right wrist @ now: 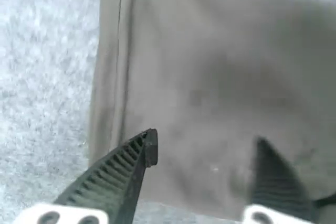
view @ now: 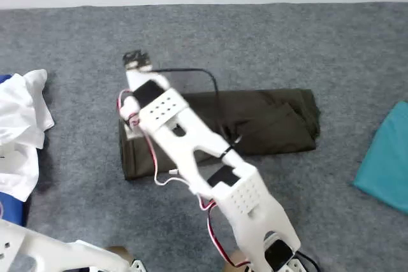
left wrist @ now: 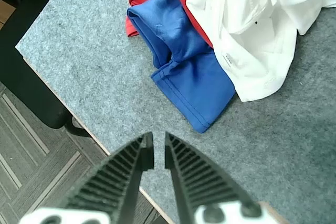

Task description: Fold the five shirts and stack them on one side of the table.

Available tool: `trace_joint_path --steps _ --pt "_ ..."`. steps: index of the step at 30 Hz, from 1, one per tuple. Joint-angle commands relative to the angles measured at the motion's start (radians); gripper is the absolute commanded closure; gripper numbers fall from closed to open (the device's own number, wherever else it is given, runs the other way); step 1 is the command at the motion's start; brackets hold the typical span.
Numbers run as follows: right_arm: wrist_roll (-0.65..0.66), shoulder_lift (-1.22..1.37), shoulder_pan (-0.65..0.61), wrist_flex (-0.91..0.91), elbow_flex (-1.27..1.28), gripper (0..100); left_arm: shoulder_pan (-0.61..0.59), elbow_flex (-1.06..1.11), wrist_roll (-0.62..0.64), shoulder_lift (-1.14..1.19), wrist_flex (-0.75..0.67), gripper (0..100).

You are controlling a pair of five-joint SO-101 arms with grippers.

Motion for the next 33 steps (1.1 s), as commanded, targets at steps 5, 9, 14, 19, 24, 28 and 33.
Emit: trace_joint_path --steps 5,9,14,19,24,28,33 --pt "-0.018 0.104 -0.076 -0.021 -0.258 60.5 -0.003 -0.001 -0.006 -0.017 0.000 96" --pt "-0.012 0.206 -0.076 -0.062 -0.393 60.5 -0.003 0.031 -0.006 -0.017 0.000 96" --pt "-0.012 0.321 -0.088 -0.076 -0.540 60.6 -0.003 0.064 -0.006 -0.017 0.000 96" --pt "0.002 0.407 -0.107 -0.076 -0.617 60.6 0.005 0.064 -0.006 -0.017 -0.008 96" --pt "0.058 0.472 -0.117 -0.076 -0.623 67.9 0.005 0.062 -0.006 -0.017 -0.008 96" --pt "0.080 0.501 -0.113 -0.067 -0.624 73.1 0.005 0.062 -0.008 -0.017 -0.008 96" --pt "0.083 0.501 -0.097 -0.019 -0.624 73.5 0.005 0.058 -0.008 -0.017 -0.008 96"
